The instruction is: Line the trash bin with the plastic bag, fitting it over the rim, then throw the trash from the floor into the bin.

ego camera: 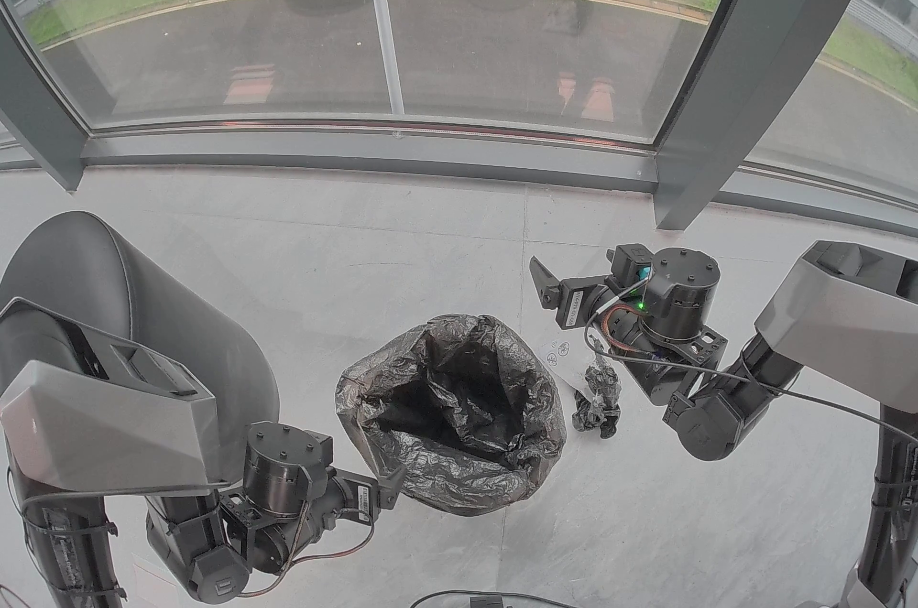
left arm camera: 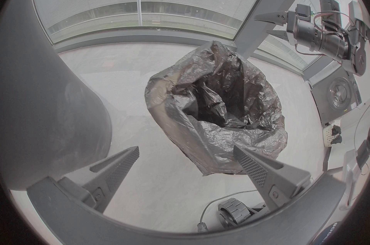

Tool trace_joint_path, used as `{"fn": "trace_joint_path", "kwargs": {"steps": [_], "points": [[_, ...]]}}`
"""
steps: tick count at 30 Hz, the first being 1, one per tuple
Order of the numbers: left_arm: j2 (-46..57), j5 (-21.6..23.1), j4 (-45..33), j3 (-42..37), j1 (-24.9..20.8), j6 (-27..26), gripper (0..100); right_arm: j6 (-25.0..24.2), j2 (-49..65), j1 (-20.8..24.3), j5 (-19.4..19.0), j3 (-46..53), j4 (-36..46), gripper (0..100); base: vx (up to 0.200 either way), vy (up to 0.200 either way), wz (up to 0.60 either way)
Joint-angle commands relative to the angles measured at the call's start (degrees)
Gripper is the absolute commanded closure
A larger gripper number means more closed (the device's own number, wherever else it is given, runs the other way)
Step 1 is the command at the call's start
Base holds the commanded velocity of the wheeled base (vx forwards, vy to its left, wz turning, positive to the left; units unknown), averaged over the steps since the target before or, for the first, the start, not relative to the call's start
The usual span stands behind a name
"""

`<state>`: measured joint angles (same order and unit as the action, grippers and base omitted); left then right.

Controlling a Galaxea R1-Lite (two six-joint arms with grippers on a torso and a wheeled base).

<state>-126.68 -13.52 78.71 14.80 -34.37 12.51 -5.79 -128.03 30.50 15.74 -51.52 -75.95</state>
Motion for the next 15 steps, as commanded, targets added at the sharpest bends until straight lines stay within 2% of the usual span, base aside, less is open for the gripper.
{"fn": "trace_joint_path", "kwargs": {"steps": [1,6,11,15], "points": [[-1.02,-0.19,-0.05,-0.3,-1.14,0.06,0,-0.01,-0.73,-0.27,-0.01,-0.34,0.01,0,0.0,0.0,0.0],[-2.34,-2.21,1.44,-3.29,-2.02,1.38,0,-0.01,-1.26,-0.27,-0.09,-0.34,-0.08,0,0.0,0.0,0.0],[-1.81,-2.21,2.06,-6.8,-3.52,2.61,0,-0.01,-1.26,-0.27,-0.18,-0.34,-0.08,0,0.0,0.0,0.0],[-2.43,-2.39,2.06,-8.3,-5.89,5.77,0,-0.01,-1.26,-0.44,-0.45,-0.34,-0.08,0,0.0,0.0,0.0]]}}
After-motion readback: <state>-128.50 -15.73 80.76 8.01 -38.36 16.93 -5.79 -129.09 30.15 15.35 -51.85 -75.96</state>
